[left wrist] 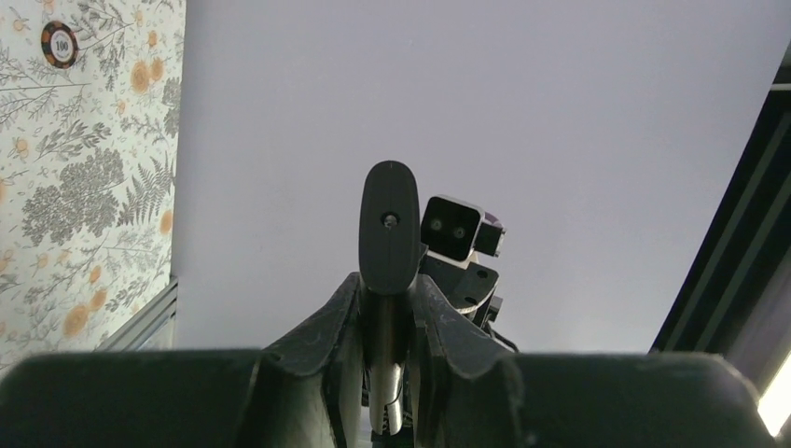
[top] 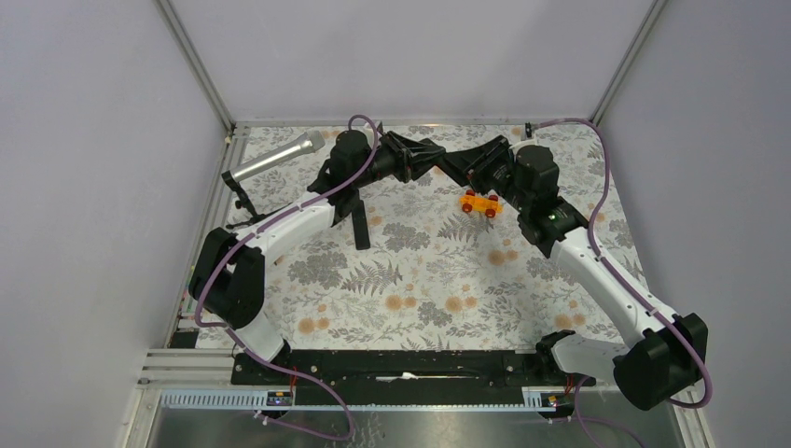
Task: Load the batteries into the remote control
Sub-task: Load the battery cover into the remote control.
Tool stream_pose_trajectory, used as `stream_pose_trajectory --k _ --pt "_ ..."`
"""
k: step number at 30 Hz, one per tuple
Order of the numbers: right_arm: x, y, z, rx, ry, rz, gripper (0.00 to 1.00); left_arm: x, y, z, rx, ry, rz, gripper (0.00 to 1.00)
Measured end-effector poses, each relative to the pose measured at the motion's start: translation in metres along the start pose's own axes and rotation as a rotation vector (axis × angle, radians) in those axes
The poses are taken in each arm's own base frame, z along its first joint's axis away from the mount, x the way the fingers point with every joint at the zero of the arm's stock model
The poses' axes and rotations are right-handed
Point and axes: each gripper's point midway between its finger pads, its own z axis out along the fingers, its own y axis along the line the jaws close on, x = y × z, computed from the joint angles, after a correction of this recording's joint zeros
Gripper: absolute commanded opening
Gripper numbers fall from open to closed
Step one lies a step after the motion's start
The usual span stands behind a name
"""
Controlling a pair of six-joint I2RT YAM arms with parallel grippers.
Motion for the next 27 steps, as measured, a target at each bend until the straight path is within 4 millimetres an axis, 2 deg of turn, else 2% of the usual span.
stream_pose_trajectory --k 19,27 --pt "-0.006 0.006 -0.013 -0.075 -0.069 0.019 0.32 0.004 -0.010 0.001 0.036 0.004 -0.052 0.00" --pt "-0.006 0.006 -0.010 -0.078 -0.065 0.018 0.27 0.002 -0.011 0.001 0.037 -0.001 -0.055 0.00"
